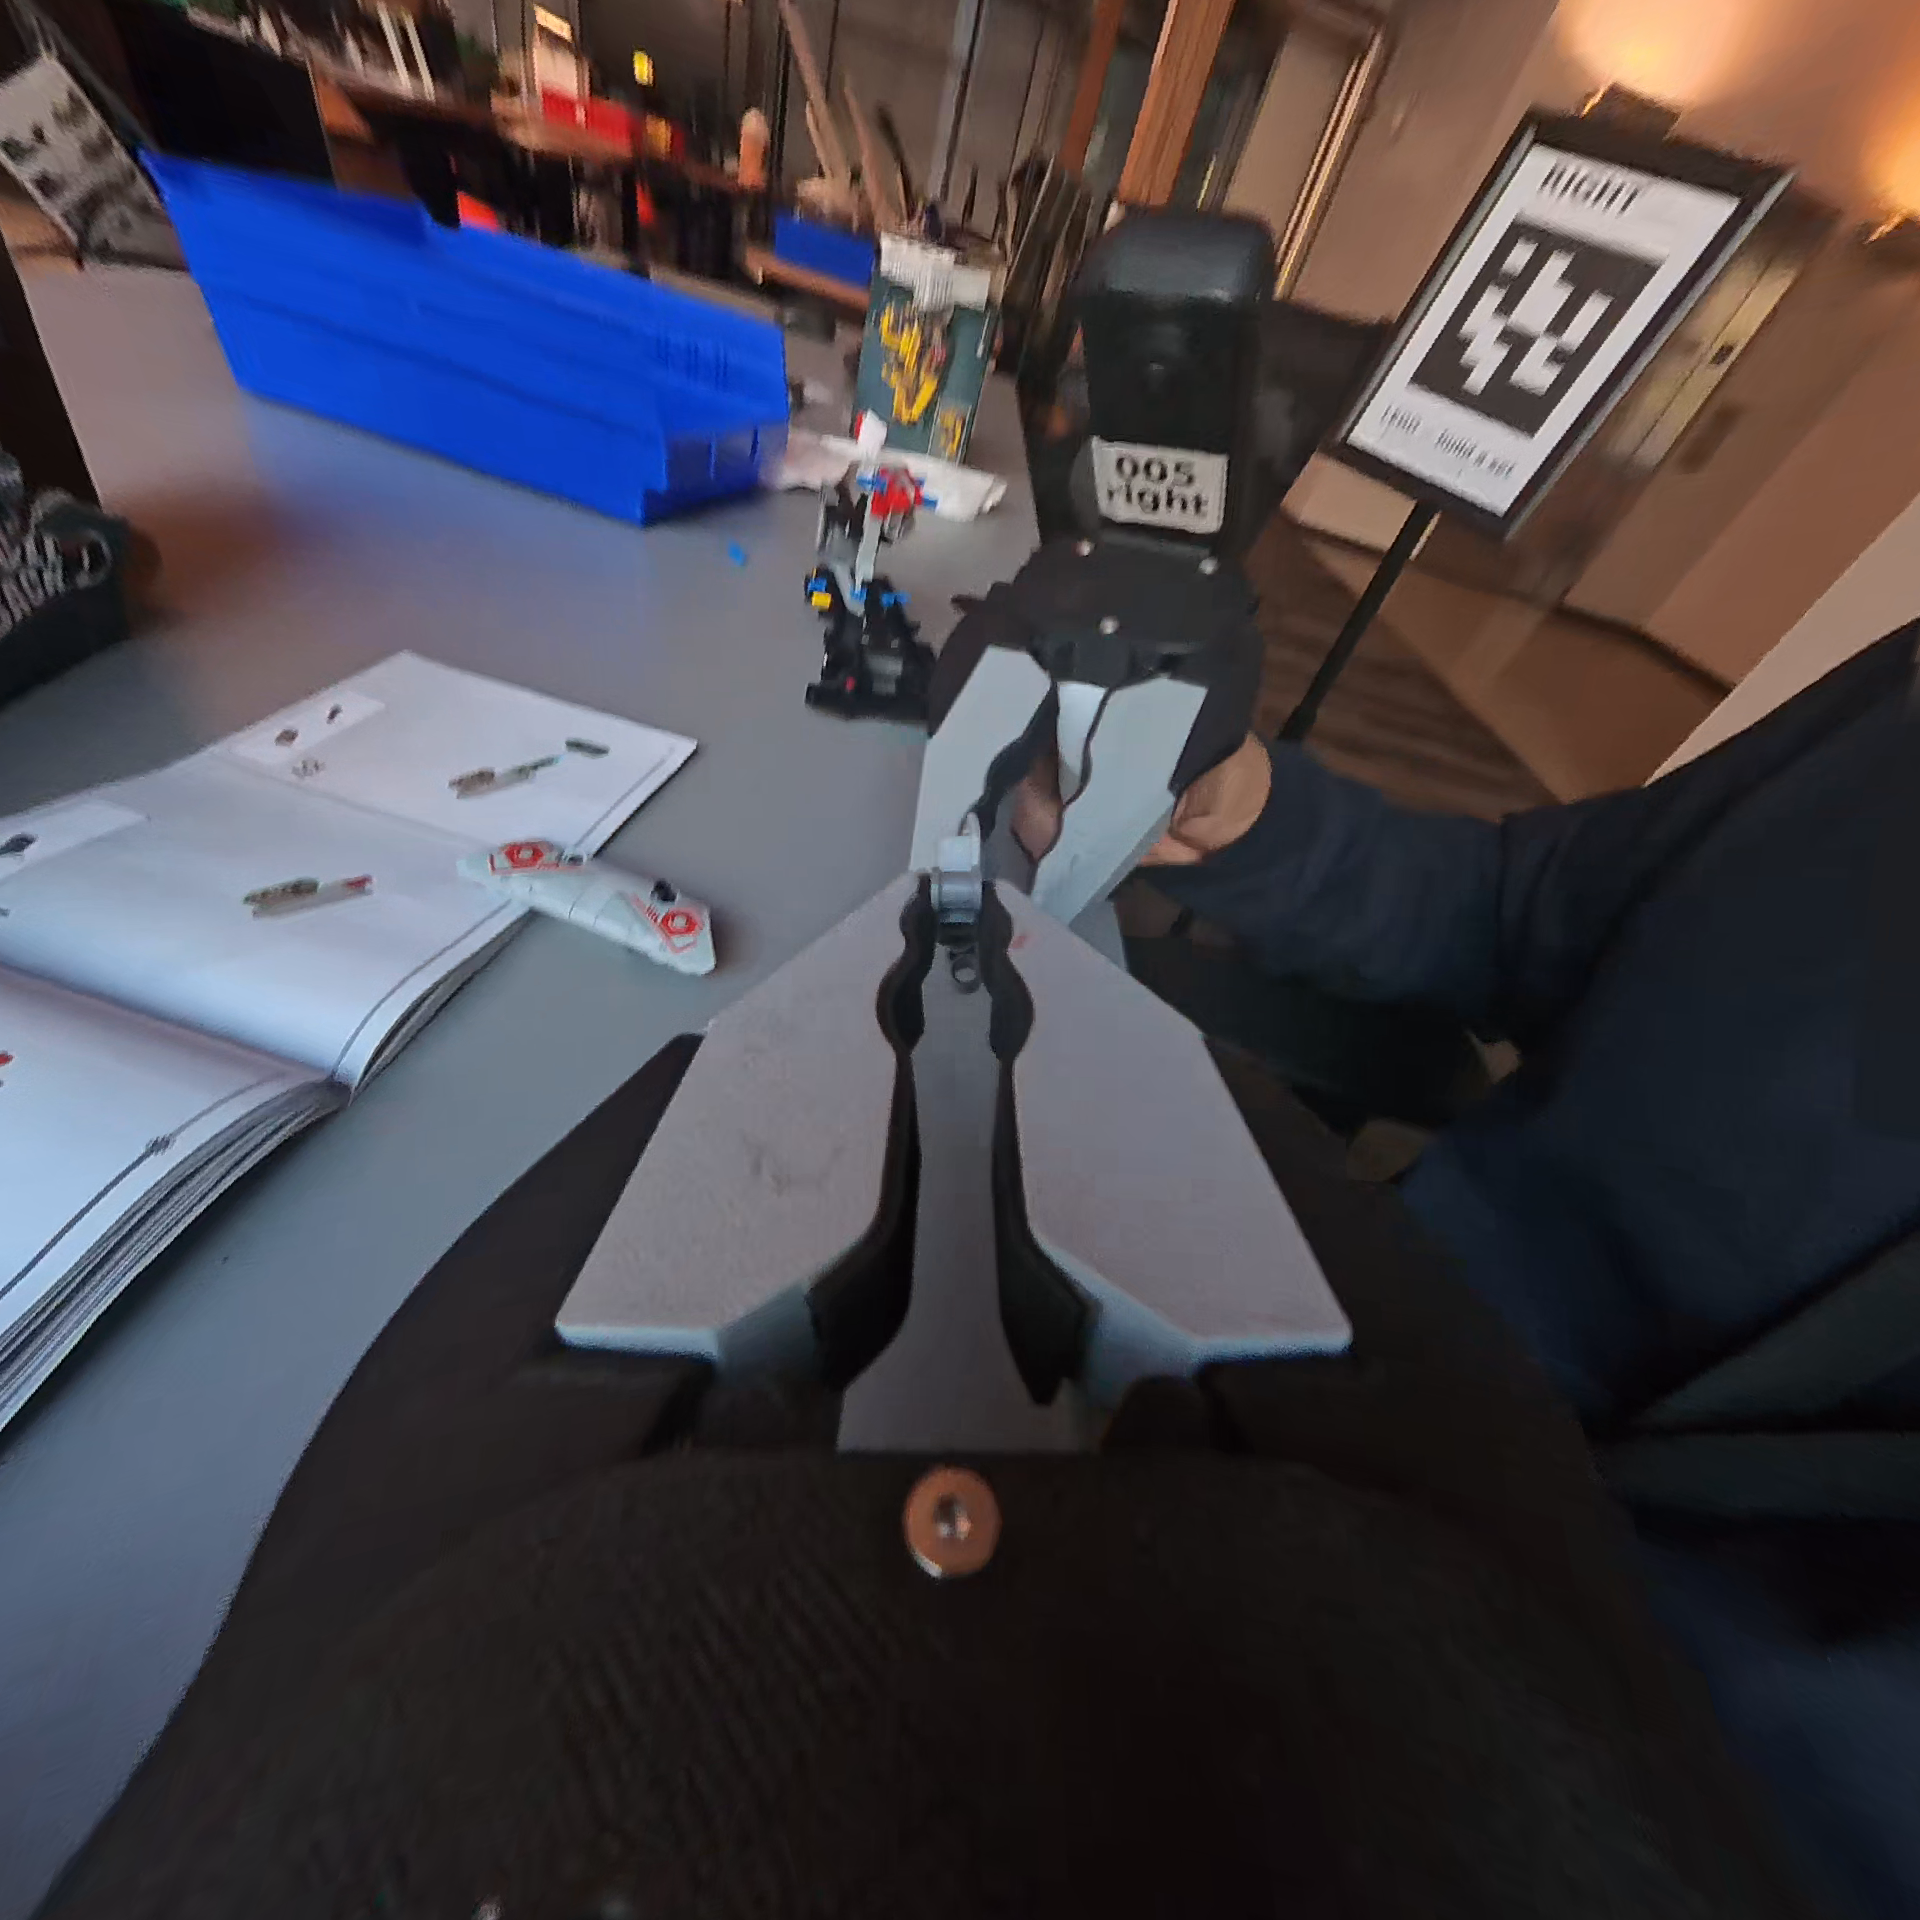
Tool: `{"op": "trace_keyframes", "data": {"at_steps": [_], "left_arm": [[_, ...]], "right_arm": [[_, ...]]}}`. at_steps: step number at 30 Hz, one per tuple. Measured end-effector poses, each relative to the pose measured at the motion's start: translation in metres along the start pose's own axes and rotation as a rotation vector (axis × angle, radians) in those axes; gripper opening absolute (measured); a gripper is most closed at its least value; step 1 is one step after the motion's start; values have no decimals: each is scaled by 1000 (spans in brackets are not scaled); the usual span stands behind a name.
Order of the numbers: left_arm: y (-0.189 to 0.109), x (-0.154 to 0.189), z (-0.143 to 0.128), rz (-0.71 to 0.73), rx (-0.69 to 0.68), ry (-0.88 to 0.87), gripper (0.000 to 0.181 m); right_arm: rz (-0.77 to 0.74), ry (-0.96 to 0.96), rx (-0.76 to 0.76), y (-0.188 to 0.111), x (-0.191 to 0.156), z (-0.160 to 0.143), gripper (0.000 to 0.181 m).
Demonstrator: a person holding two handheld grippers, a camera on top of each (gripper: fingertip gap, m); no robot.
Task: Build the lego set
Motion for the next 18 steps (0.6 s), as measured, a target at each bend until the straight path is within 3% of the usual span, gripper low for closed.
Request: {"op": "trace_keyframes", "data": {"at_steps": [1,3,6,18], "left_arm": [[1,1,3,-1,25,2,4],[5,3,7,0,67,1,5],[7,3,14,-15,138,-33,5],[5,6,17,-73,236,-119,5]], "right_arm": [[41,20,48,-6,-5,3,18],[146,43,140,-16,-16,10,20],[175,82,213,-22,-14,18,18],[228,120,260,-22,-16,25,6]]}}
Point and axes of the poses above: each gripper's, where its closed fingertips meet, y out along the fingers, z out of its top, x = y × z across the jaws, the point moved 3 cm from there along -y, back along the fingers, and after that the axes turned 14 degrees about y, right-handed, at the moved point
